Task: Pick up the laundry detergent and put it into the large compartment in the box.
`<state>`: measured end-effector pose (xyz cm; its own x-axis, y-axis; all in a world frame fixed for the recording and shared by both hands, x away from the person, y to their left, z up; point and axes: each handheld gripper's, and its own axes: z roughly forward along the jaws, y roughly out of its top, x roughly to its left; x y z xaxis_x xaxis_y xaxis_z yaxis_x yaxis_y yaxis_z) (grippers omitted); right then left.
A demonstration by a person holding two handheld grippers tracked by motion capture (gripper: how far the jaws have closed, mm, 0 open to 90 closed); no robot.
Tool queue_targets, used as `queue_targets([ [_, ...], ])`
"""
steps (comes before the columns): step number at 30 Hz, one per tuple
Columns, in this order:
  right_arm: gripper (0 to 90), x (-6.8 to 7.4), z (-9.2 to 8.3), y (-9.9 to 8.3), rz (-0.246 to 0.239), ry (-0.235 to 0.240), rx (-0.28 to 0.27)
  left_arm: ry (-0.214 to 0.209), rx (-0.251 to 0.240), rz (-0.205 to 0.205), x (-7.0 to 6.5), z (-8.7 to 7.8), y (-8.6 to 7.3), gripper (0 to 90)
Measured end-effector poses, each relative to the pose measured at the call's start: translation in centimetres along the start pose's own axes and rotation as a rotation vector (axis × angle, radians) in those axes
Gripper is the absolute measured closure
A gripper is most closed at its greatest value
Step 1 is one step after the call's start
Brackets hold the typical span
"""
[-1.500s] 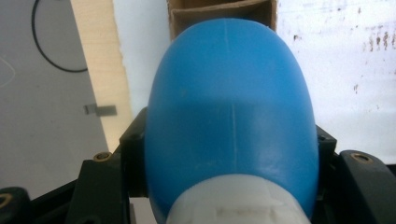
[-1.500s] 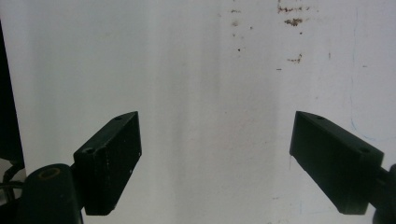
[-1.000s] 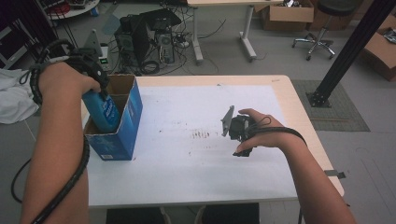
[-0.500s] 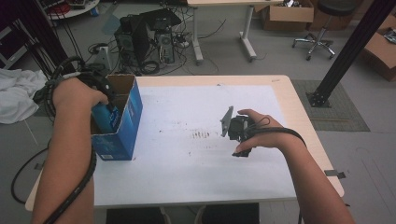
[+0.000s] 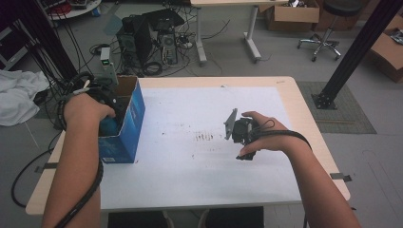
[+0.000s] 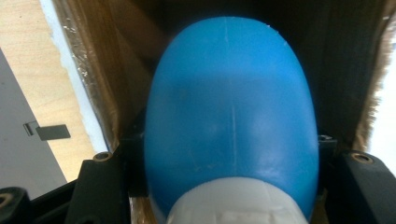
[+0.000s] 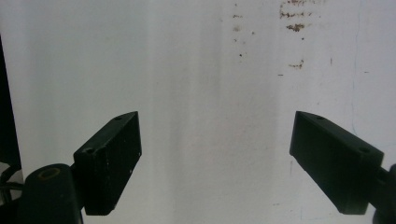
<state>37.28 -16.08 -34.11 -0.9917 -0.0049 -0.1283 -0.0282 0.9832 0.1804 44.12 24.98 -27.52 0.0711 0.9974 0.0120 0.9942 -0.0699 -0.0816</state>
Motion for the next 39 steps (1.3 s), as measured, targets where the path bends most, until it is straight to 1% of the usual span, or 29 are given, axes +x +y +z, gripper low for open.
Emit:
queue_targets([
  [1, 16.8, 0.0, 0.0, 0.0, 0.001, 0.001, 0.0, -0.003, 0.002, 0.01, 0.1, 0.1, 0.0, 38.6],
  [3, 16.8, 0.0, 0.1, 0.0, 0.001, 0.001, 0.002, -0.01, -0.001, 0.009, 0.2, 0.4, 0.1, 38.6],
  [4, 16.8, 0.0, 0.1, 0.0, 0.0, 0.0, 0.002, -0.009, -0.003, 0.014, 0.1, 0.5, 0.1, 38.6],
  [8, 16.8, 0.0, 0.1, 0.0, 0.001, -0.001, 0.002, 0.0, -0.003, 0.016, 0.0, 1.0, 0.2, 38.6],
  [11, 16.8, 0.0, 0.1, -0.1, 0.004, -0.003, 0.001, 0.0, 0.002, 0.017, 0.0, 1.4, 0.3, 38.6],
  [16, 16.8, 0.0, 0.2, -0.4, 0.009, 0.0, 0.0, 0.0, -0.007, 0.019, 0.0, 1.4, 0.2, 38.5],
  [20, 16.8, 0.1, 0.2, -0.4, 0.009, -0.001, -0.003, 0.0, -0.014, 0.028, 0.0, 1.5, 0.2, 38.3],
  [24, 16.8, 0.1, 0.2, -0.4, 0.01, 0.002, -0.005, 0.016, -0.009, 0.061, -0.3, 1.5, 0.1, 37.9],
  [26, 16.8, 0.1, 0.1, -0.4, 0.009, 0.001, -0.005, 0.017, -0.005, 0.057, -0.3, 1.5, 0.2, 37.8],
  [31, 16.8, 0.2, 0.0, -0.4, 0.012, -0.001, -0.003, 0.011, -0.012, 0.054, -0.3, 1.5, 0.1, 37.6],
  [34, 16.8, 0.2, 0.0, -0.4, 0.014, -0.001, -0.003, 0.016, -0.007, 0.064, -0.3, 1.5, 0.1, 37.5],
  [39, 16.8, 0.2, 0.2, -0.1, 0.011, 0.002, -0.005, 0.021, -0.002, 0.068, -0.4, 1.5, 0.1, 37.4],
])
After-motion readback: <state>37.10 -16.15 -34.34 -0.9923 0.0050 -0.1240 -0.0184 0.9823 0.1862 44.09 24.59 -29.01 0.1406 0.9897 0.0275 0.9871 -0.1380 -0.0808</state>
